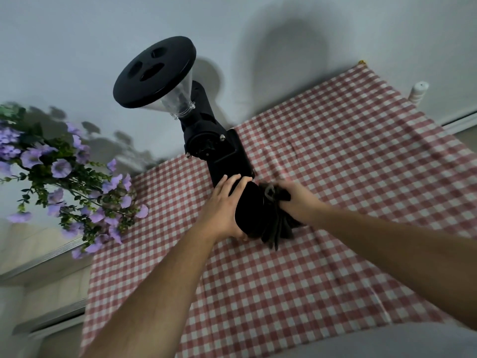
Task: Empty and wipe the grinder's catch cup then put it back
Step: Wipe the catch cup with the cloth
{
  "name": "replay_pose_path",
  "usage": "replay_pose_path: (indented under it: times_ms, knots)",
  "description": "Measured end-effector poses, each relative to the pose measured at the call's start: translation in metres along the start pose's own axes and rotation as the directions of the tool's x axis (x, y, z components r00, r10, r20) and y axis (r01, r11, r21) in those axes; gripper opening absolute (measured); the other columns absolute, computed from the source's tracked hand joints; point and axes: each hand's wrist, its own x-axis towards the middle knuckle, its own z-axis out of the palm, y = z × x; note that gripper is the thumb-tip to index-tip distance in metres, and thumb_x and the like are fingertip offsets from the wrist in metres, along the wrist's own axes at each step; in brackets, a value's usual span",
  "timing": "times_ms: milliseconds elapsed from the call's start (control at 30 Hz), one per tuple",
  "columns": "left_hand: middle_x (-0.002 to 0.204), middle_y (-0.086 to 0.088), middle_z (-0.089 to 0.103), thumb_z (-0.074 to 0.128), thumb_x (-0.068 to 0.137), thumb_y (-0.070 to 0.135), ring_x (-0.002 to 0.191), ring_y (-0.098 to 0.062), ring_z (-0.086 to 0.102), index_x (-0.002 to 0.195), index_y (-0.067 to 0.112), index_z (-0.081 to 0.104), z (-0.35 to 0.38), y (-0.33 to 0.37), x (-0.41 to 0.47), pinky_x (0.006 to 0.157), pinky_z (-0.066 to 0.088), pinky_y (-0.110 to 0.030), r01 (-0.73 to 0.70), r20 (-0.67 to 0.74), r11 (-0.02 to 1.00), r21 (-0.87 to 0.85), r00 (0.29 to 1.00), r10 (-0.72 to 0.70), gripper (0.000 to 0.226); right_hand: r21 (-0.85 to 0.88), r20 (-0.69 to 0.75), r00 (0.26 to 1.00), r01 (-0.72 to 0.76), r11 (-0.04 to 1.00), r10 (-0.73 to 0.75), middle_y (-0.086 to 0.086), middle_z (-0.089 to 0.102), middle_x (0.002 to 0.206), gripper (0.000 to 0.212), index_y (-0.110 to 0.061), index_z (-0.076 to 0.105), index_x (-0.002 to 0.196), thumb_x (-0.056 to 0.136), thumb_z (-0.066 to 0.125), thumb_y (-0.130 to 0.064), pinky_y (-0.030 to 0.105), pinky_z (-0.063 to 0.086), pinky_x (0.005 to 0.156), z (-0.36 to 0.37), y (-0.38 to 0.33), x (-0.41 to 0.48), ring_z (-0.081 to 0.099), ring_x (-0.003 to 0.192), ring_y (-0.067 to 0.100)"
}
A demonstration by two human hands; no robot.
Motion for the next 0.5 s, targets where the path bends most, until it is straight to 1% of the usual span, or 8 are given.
replay_pose_path:
  times_ms: [67,133,167,200,267,333,400,500]
  knots:
    - [0.163,0.011,-0.015,0.088,0.063,0.043,0.15,-0.018,-0.017,0.153,0.039,-0.01,-0.003,-0.006,0.002,0.116,0.031,-0.046,-0.048,0.022,0.995,0.088,0.999,0.046,0.133,-0.087,0.038,0.999,-0.003,0.996,0.007,0.003,0.062,0.122,0.043,-0.018,0.051,0.132,0.092,0.048,-0.001,0.027,0.044,0.098,0.008,0.016,-0.011,0.056,0.118,0.02]
    - [0.163,0.008,-0.021,0.086,0.064,0.049,0.149,-0.019,-0.02,0.152,0.041,-0.014,-0.007,-0.009,0.001,0.121,0.015,-0.05,-0.069,0.038,0.991,0.116,0.997,0.065,0.133,-0.102,0.005,1.0,-0.03,0.994,0.031,0.005,0.064,0.12,0.041,-0.016,0.055,0.129,0.092,0.048,0.0,0.027,0.045,0.096,0.003,0.02,-0.012,0.058,0.114,0.021]
    - [0.163,0.008,-0.022,0.084,0.064,0.054,0.15,-0.02,-0.019,0.152,0.042,-0.015,-0.008,-0.007,-0.002,0.121,0.01,-0.052,-0.041,0.031,0.996,0.079,0.999,0.039,0.133,-0.081,-0.032,0.999,-0.025,0.996,0.022,0.002,0.063,0.12,0.041,-0.016,0.055,0.129,0.092,0.048,0.0,0.027,0.046,0.095,-0.003,0.016,-0.008,0.058,0.113,0.019]
    - [0.162,0.009,-0.023,0.082,0.063,0.059,0.15,-0.021,-0.016,0.152,0.042,-0.015,-0.008,-0.003,-0.005,0.121,0.009,-0.053,0.016,0.014,1.0,0.0,1.0,-0.016,0.133,-0.041,-0.072,0.997,-0.01,0.999,0.007,-0.002,0.061,0.119,0.041,-0.017,0.055,0.129,0.092,0.048,0.0,0.027,0.046,0.096,-0.008,0.009,-0.003,0.056,0.113,0.015]
    - [0.163,0.009,-0.02,0.077,0.061,0.07,0.152,-0.024,-0.005,0.153,0.042,-0.012,-0.003,0.01,-0.011,0.119,0.018,-0.055,0.174,-0.033,0.962,-0.211,0.982,-0.185,0.131,0.101,-0.08,0.996,0.048,0.994,-0.04,-0.008,0.059,0.116,0.038,-0.019,0.055,0.128,0.093,0.05,-0.005,0.027,0.045,0.096,-0.015,-0.007,0.005,0.054,0.111,0.01]
    - [0.165,0.003,-0.012,0.073,0.059,0.076,0.151,-0.027,0.004,0.154,0.039,-0.009,0.004,0.025,-0.013,0.116,0.026,-0.054,0.312,-0.064,0.873,-0.376,0.931,-0.36,0.131,0.199,-0.008,0.998,0.069,0.977,-0.069,-0.003,0.06,0.123,0.035,-0.02,0.056,0.127,0.092,0.055,-0.021,0.03,0.045,0.1,-0.006,-0.013,0.006,0.055,0.114,0.012]
    - [0.165,-0.003,-0.003,0.074,0.06,0.074,0.151,-0.027,0.006,0.155,0.032,-0.005,0.009,0.036,-0.011,0.116,0.026,-0.05,0.384,-0.064,0.78,-0.493,0.879,-0.473,0.13,0.162,0.025,0.998,0.055,0.985,-0.06,0.0,0.057,0.127,0.041,-0.021,0.054,0.129,0.091,0.055,-0.035,0.031,0.044,0.1,0.009,-0.003,0.003,0.054,0.116,0.013]
    - [0.162,-0.005,0.01,0.08,0.063,0.064,0.148,-0.025,0.015,0.155,0.026,0.007,0.009,0.04,-0.006,0.113,0.029,-0.044,0.388,-0.092,0.742,-0.547,0.853,-0.513,0.124,0.015,-0.055,0.998,0.035,0.999,-0.034,0.0,0.059,0.121,0.035,-0.022,0.051,0.129,0.094,0.053,-0.023,0.024,0.046,0.087,0.016,0.008,0.001,0.055,0.108,0.014]
